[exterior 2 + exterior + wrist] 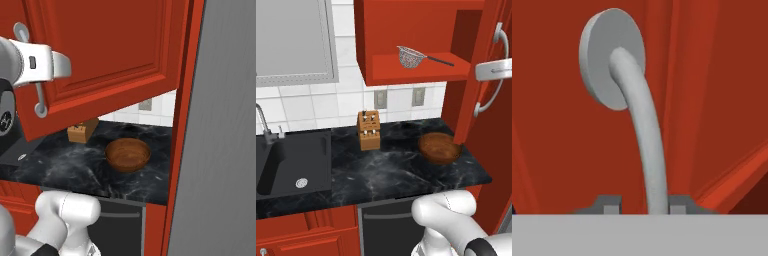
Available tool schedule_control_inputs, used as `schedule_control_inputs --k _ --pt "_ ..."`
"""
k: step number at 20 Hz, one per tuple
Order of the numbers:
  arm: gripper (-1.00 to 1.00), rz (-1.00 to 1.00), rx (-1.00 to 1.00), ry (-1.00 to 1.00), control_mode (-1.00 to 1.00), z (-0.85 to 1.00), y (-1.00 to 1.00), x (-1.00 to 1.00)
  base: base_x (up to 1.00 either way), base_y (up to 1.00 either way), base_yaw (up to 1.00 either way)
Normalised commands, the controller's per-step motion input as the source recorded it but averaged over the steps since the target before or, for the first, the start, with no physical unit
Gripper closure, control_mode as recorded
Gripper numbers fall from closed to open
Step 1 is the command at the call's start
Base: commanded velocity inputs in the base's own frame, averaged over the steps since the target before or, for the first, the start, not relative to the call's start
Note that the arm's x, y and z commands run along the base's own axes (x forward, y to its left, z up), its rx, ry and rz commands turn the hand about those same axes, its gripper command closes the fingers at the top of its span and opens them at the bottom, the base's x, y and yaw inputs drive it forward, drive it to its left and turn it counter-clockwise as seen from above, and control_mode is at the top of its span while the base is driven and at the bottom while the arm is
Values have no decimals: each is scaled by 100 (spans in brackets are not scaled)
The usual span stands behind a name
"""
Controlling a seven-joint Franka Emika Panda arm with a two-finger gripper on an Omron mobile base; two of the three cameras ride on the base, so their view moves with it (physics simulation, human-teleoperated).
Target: Open the cabinet and setup a tea strainer by placing it in the bowl upright.
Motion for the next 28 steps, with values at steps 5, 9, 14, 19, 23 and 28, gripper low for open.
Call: schedule_control_inputs --k 5,9,14,19,23,28 --pt "-100 -4 0 1 -100 2 -1 -34 0 0 0" --pt "-100 -14 -4 3 -100 8 -4 -47 0 0 0" --pt "-100 -25 -17 9 -100 35 2 -69 0 0 0" --pt "-100 -25 -22 15 -100 19 8 -91 0 0 0" --pt "-100 -26 -38 27 -100 1 45 -59 0 0 0" --pt "-100 -17 -38 20 -100 -23 96 -5 0 0 0"
